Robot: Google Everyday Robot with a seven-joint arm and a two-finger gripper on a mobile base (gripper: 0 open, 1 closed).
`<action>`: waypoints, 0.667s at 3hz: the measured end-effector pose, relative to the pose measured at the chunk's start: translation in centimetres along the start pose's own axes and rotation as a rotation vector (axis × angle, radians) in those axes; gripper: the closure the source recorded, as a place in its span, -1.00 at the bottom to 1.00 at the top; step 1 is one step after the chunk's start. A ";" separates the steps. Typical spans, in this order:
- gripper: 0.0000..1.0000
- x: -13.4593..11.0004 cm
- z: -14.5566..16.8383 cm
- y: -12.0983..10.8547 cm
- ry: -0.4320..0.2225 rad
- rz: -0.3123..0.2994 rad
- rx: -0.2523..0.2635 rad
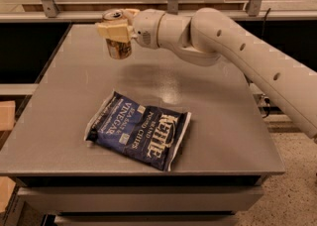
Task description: Pick orange can
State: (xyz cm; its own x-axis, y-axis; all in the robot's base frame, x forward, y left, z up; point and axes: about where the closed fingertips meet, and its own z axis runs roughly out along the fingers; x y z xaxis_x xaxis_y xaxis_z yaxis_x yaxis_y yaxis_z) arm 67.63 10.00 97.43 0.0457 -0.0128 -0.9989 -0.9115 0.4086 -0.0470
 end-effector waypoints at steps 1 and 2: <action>1.00 -1.9 -0.4 0.0 0.034 -0.021 0.010; 1.00 -3.2 -0.7 -0.1 0.057 -0.036 0.022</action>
Offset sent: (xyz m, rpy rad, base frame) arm -0.0015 -0.0156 0.0476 -0.0993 -0.0130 -0.0501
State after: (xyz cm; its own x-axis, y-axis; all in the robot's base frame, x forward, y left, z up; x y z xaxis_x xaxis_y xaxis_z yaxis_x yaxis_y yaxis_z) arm 67.32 9.37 100.66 0.0541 -0.0799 -0.9953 -0.9005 0.4267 -0.0832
